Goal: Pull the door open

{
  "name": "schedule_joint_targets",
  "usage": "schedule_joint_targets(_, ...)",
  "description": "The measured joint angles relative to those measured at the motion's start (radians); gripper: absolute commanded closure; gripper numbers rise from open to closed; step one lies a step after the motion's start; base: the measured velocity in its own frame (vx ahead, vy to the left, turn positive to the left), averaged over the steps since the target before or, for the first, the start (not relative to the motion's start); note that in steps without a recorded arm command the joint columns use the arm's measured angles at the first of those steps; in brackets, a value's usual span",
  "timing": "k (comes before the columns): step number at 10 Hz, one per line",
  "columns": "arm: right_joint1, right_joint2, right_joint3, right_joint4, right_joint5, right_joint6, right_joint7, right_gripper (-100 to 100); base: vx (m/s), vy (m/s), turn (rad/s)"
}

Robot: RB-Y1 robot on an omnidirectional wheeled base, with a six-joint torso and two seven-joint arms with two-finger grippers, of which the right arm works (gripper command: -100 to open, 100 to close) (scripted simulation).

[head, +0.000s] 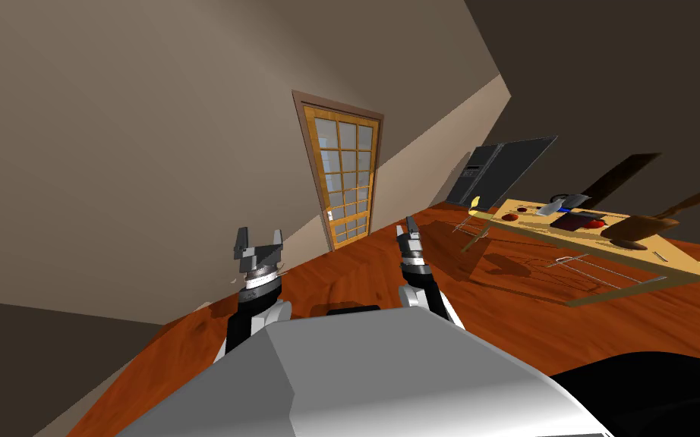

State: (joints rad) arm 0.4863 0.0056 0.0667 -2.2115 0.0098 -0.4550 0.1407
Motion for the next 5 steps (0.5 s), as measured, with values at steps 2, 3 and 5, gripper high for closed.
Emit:
schedule_joint_targets(2,-0.009,-0.015,-0.015,0.042,0.018,-0.018,0.025,-100,0.130,0.081,0.043)
schedule_joint_targets(3,-0.014,-0.021,-0.022,0.058,0.027,-0.022,0.037,-100,0.163,0.136,0.058)
schedule_joint_targets(5,-0.019,-0.030,-0.032,0.095,0.046,-0.039,0.065,-100,0.106,0.084,0.048)
